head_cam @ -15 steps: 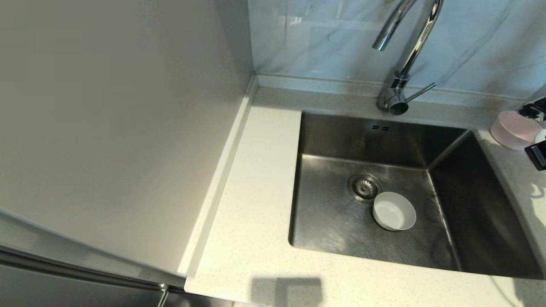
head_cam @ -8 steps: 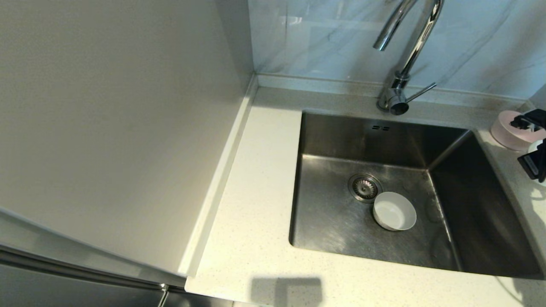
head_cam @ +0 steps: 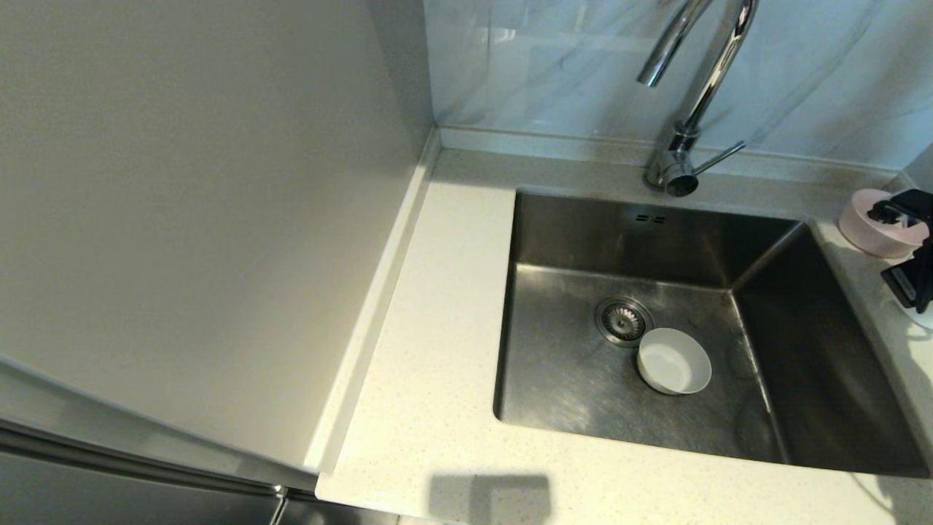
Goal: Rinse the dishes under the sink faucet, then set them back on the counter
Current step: Put a bowl back to the table from the sink
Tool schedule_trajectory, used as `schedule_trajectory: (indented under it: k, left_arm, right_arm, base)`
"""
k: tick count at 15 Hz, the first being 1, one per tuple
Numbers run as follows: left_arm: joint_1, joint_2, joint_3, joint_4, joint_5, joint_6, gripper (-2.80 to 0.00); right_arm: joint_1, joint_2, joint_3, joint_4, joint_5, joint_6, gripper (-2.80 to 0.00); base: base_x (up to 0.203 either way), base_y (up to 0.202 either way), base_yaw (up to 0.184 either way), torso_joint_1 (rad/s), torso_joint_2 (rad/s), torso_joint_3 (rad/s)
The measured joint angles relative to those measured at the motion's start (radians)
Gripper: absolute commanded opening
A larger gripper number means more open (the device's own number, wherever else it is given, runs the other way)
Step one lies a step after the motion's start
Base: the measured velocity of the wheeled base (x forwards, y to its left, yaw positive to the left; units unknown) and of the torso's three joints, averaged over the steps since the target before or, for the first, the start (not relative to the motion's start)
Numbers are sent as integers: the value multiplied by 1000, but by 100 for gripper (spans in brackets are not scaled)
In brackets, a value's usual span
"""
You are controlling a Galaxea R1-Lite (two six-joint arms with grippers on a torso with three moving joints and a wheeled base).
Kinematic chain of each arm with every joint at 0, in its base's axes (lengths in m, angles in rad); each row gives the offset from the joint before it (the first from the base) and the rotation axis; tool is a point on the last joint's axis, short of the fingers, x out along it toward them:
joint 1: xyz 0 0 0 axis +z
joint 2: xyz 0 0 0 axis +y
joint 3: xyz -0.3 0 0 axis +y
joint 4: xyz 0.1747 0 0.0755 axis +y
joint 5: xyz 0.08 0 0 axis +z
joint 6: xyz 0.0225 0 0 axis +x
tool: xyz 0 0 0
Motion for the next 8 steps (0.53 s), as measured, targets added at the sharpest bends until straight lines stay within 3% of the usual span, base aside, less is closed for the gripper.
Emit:
schedule_trajectory:
  k: [6, 8]
  left_arm:
    - [0, 0, 0, 0, 0, 0, -280]
    - [0, 0, 0, 0, -1, 0, -280]
  right_arm:
    - [12, -97, -5, -30, 14, 11, 0]
    - [64, -156, 34, -28, 73, 45, 0]
  base:
    - [0, 0, 0, 0, 0, 0]
    - [0, 0, 0, 0, 0, 0]
